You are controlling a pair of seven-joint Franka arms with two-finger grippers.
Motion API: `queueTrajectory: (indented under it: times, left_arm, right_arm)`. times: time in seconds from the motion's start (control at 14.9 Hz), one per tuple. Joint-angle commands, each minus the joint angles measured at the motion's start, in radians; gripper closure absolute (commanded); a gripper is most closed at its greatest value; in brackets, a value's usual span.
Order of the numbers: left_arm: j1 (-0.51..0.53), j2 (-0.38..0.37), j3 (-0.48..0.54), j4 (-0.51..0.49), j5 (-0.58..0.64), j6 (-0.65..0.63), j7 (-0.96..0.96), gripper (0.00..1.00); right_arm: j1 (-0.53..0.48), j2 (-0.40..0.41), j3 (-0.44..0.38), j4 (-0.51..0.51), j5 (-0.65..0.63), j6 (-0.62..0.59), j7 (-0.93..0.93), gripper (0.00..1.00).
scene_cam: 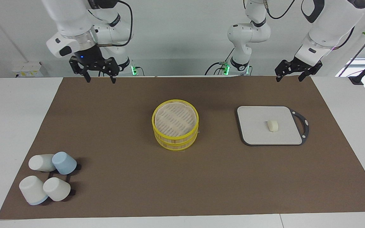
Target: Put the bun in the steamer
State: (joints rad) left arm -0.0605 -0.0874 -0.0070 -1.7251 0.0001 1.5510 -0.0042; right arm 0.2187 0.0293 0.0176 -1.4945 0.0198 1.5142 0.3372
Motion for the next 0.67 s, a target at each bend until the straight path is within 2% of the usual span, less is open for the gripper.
queueTrajectory:
  times: [0.0, 0.13, 0.2, 0.34, 0.47, 0.6]
  left_arm:
    - [0.013, -0.124, 0.001, -0.278, 0.017, 0.202, 0.019, 0.00]
    - [0.033, -0.117, 0.001, -0.361, 0.017, 0.308, 0.041, 0.00]
    - [0.036, -0.112, 0.001, -0.401, 0.017, 0.364, 0.077, 0.00]
    - [0.050, -0.072, 0.001, -0.436, 0.017, 0.457, 0.102, 0.00]
    - [0.051, -0.006, 0.002, -0.438, 0.018, 0.536, 0.102, 0.00]
    - [0.054, 0.027, 0.002, -0.452, 0.038, 0.575, 0.104, 0.02]
  right_arm:
    - [0.132, 0.169, -0.005, 0.152, 0.009, -0.003, 0.142, 0.00]
    - [0.270, 0.340, -0.010, 0.276, -0.044, 0.035, 0.283, 0.00]
    - [0.321, 0.374, -0.010, 0.281, -0.061, 0.102, 0.369, 0.00]
    - [0.355, 0.388, -0.005, 0.248, -0.063, 0.208, 0.451, 0.00]
    - [0.392, 0.406, -0.005, 0.226, -0.069, 0.233, 0.456, 0.00]
    - [0.453, 0.480, -0.016, 0.237, -0.093, 0.247, 0.471, 0.00]
